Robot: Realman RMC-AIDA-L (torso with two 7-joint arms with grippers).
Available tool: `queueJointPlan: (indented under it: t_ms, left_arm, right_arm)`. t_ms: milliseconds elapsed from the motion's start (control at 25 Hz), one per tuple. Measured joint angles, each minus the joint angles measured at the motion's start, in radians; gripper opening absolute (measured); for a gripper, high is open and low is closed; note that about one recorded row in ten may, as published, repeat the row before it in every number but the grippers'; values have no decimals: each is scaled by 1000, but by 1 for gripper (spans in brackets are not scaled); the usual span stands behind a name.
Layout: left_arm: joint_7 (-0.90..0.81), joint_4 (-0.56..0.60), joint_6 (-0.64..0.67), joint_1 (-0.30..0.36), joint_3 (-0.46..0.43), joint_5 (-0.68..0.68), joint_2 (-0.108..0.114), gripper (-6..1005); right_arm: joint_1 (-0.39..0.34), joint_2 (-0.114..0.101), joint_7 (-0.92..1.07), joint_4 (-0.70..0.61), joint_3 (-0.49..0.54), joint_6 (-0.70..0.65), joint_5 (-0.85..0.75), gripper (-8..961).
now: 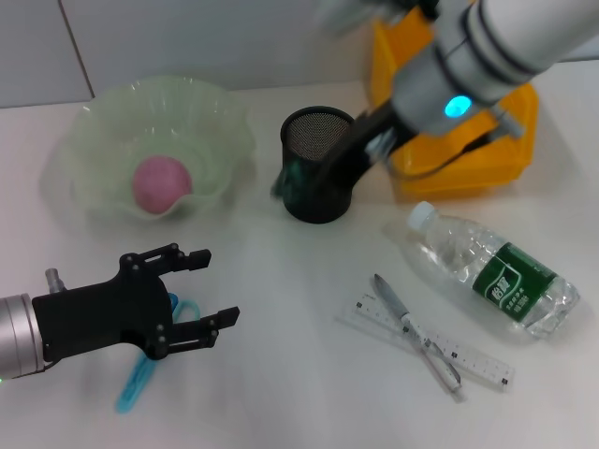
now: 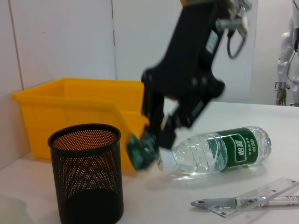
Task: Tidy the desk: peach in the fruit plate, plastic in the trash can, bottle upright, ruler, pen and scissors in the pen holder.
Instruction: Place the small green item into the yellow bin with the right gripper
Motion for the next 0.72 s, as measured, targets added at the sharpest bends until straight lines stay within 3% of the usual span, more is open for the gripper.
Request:
queueJointPlan:
  t_ms: [40,320,720]
  left_arm:
    - [0,0,0,0,0,0,0,792]
    - [2,4,3,-1,0,0,0,792]
    - [2,4,4,-3,0,0,0,792]
  right_arm:
    - [-17,-2,2,-53,58,-18,-17,188]
    - [-72,-11,15,-183,216,-37,-58,189]
    - [-99,-24,9,-187,360,-6,-148,191]
